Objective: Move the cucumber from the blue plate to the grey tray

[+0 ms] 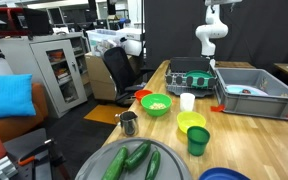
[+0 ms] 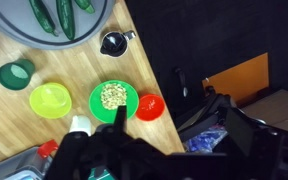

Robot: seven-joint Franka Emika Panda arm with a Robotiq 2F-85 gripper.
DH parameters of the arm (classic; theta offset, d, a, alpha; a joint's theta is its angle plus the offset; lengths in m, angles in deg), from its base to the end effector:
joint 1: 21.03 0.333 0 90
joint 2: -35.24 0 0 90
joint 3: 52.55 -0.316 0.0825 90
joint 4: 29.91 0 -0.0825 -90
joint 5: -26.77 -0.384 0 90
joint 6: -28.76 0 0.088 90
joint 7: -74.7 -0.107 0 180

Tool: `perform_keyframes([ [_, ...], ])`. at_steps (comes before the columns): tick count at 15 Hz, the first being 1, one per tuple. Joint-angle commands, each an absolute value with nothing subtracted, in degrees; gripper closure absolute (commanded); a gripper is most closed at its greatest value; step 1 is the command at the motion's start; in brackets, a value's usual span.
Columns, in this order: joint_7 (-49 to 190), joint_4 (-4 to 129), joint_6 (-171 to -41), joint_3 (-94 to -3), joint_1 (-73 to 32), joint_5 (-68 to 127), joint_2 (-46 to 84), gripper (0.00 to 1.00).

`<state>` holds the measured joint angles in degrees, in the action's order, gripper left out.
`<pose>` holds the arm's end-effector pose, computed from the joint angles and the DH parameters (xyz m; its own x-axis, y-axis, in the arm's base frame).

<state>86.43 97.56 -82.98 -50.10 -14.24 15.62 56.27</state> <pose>0.4510 0.0454 0.5308 0.9711 0.2043 0.1233 0.2243 -0.9579 -0.1792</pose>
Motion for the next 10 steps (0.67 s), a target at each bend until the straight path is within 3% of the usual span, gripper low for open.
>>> perform_keyframes([
  [1, 80.5, 100.6, -87.4, -50.7, -18.2, 17.4, 56.0, 0.0],
  [10, 72.3, 107.7, -85.9, -48.7, -23.1, 17.6, 55.5, 0.0],
])
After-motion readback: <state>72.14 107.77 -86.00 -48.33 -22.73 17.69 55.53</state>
